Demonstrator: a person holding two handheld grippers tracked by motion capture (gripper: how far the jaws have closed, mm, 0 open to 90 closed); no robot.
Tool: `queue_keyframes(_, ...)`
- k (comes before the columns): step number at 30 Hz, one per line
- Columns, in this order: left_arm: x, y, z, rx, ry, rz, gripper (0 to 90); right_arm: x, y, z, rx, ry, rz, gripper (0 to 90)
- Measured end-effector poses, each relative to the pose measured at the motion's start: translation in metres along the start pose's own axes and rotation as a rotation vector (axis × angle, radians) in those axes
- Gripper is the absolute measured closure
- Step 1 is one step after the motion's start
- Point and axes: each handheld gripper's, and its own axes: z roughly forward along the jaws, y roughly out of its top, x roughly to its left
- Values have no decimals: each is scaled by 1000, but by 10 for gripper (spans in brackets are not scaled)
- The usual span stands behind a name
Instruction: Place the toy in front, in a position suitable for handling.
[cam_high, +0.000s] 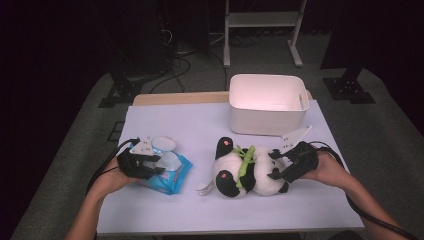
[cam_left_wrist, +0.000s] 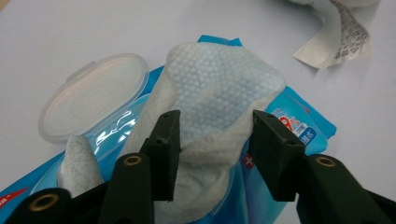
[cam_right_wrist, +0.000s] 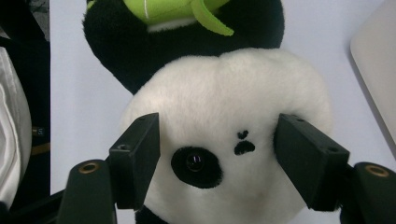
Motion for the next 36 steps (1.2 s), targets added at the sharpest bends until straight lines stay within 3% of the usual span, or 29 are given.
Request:
queue_keyframes(15,0,2,1,13,-25,10,805,1,-2,0,-11,-3,-6,300)
queue_keyframes(23,0,2,-3,17,-35,0,836,2,-2,0,-8,-10,-4,301)
queue_keyframes(28,-2,5,-6,15,-47,16,843,2,-2,0,-8,-10,-4,300)
queue_keyframes(36,-2,8,-11,-17,-96,10,844,2,-3,0,-12,-10,-8,298)
